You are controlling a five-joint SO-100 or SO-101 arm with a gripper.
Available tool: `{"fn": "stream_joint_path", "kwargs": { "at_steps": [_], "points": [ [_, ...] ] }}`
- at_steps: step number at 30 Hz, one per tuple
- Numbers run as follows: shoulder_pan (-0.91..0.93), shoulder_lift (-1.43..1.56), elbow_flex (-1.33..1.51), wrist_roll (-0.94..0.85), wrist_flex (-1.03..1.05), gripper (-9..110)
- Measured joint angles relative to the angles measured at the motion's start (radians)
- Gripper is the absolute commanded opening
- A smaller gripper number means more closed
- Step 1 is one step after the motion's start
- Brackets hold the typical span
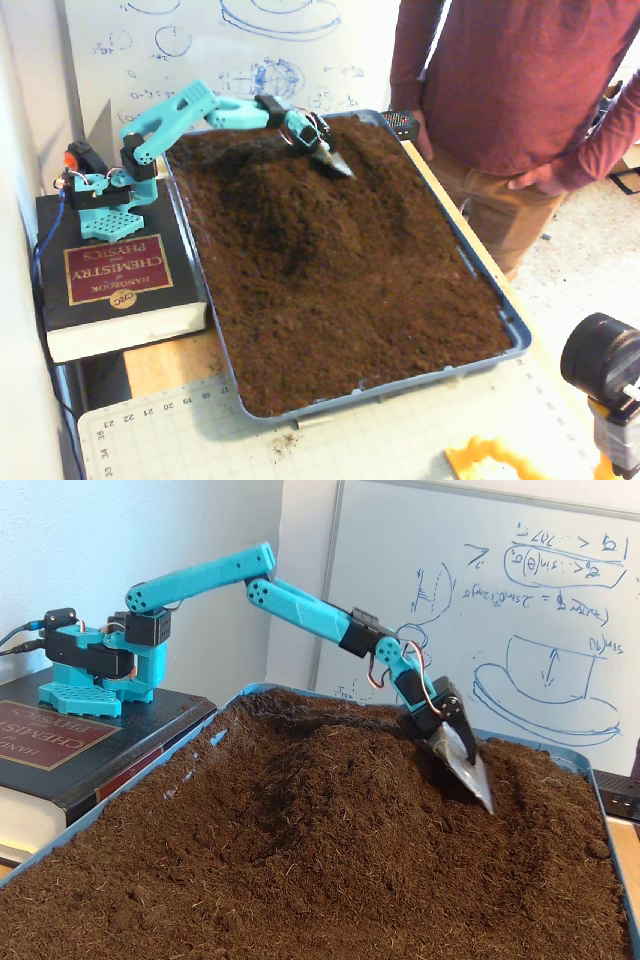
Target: Build a berm.
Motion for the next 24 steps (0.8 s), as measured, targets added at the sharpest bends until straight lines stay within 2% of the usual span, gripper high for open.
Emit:
{"fn": "stream_joint_path", "kwargs": {
  "at_steps": [11,19,24],
  "points": [
    [0.026,0.351,0.442,-0.015,0.077,0],
    [0.038,0.474,0.514,-0.011,0.12,0],
    [0.071,0.627,0.535,0.14,0.14,0]
  ]
}}
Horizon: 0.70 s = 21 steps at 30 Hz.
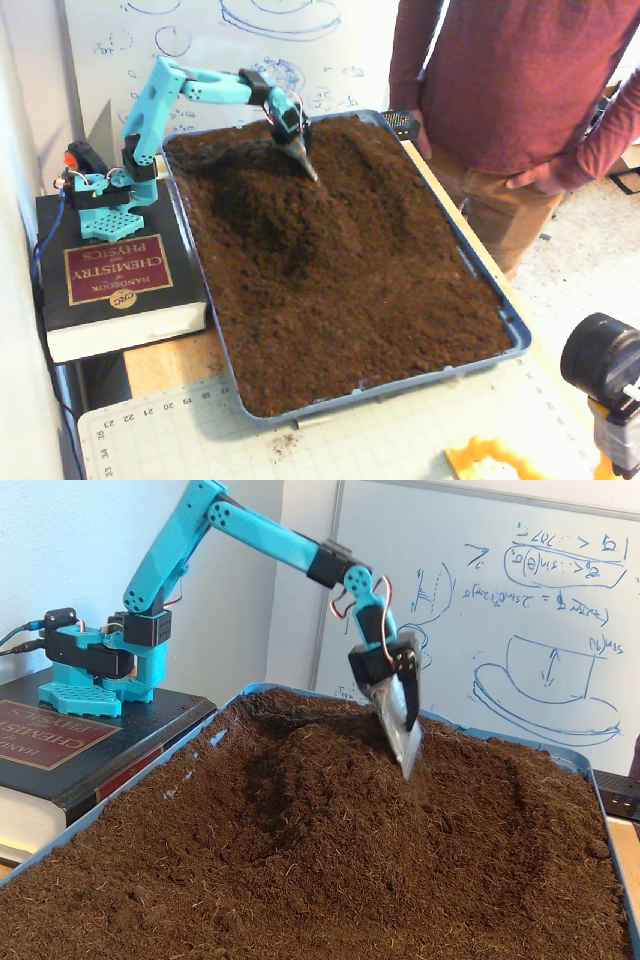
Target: Build a berm.
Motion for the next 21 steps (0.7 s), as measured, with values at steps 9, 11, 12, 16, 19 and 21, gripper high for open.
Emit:
{"fn": "stream_joint_path", "kwargs": {
  "at_steps": [9,11,12,16,19,21],
  "points": [
    [-0.043,0.235,0.173,0.179,0.255,0],
    [-0.077,0.262,0.227,0.176,0.351,0],
    [-0.091,0.282,0.252,0.166,0.397,0],
    [-0.138,0.402,0.342,0.13,0.545,0],
    [-0.186,0.517,0.41,0.114,0.604,0],
    [-0.218,0.588,0.465,0.107,0.62,0]
  ]
}}
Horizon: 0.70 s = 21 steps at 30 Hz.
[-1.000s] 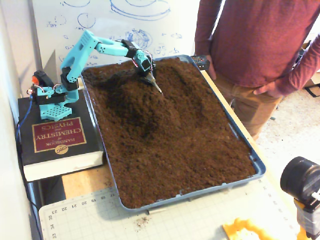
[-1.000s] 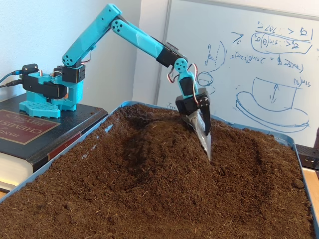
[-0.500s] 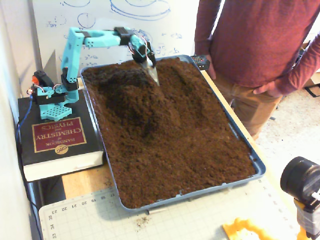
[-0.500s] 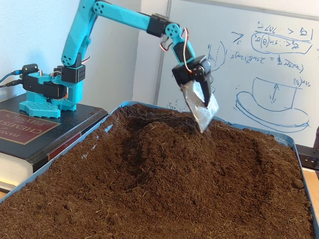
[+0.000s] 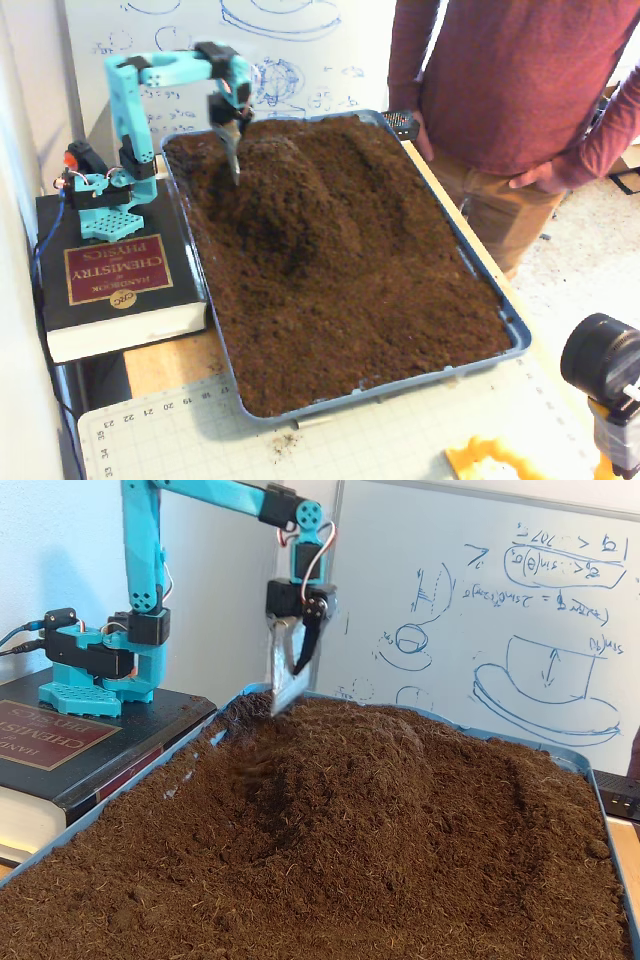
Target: Build a berm.
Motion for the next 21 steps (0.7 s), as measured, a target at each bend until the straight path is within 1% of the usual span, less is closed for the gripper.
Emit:
{"fn": "stream_joint_path", "kwargs": {
  "at_steps": [5,10,12,16,21],
  "points": [
    [-0.026,0.163,0.181,-0.018,0.014,0],
    [-0.02,0.233,0.4,-0.127,0.012,0],
    [0.014,0.233,0.454,-0.175,0.009,0],
    [0.109,0.224,0.494,-0.253,-0.081,0],
    [0.204,0.089,0.502,-0.313,-0.318,0]
  ]
}}
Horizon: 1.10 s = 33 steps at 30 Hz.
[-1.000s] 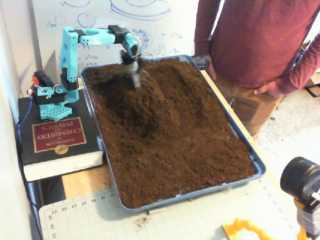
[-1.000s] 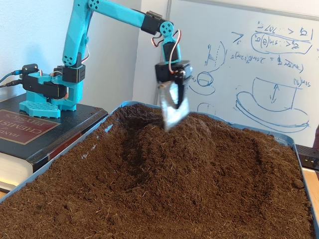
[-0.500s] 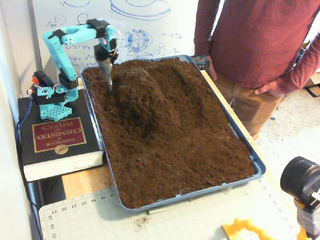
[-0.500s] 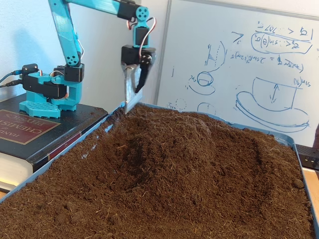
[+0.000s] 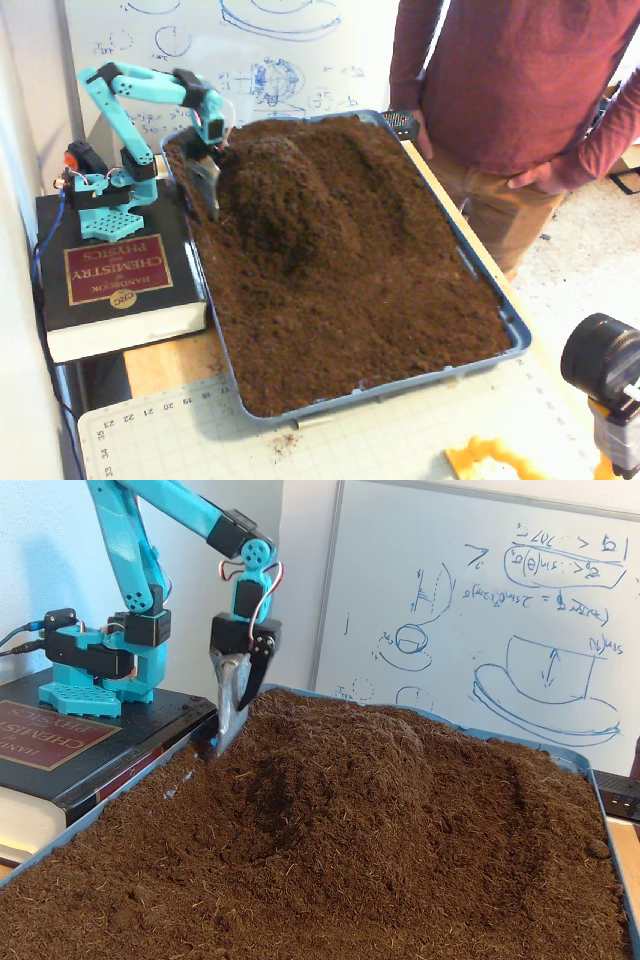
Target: Build a berm.
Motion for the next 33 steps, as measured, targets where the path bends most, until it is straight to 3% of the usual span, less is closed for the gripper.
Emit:
{"fn": "stream_joint_path", "kwargs": {
  "at_steps": [6,11,21,33],
  "points": [
    [0.097,-0.258,-0.002,-0.055,-0.345,0],
    [0.117,-0.399,-0.077,-0.083,-0.494,0],
    [0.117,-0.594,-0.287,-0.083,-0.509,0],
    [0.117,-0.627,-0.33,-0.084,-0.508,0]
  ]
}}
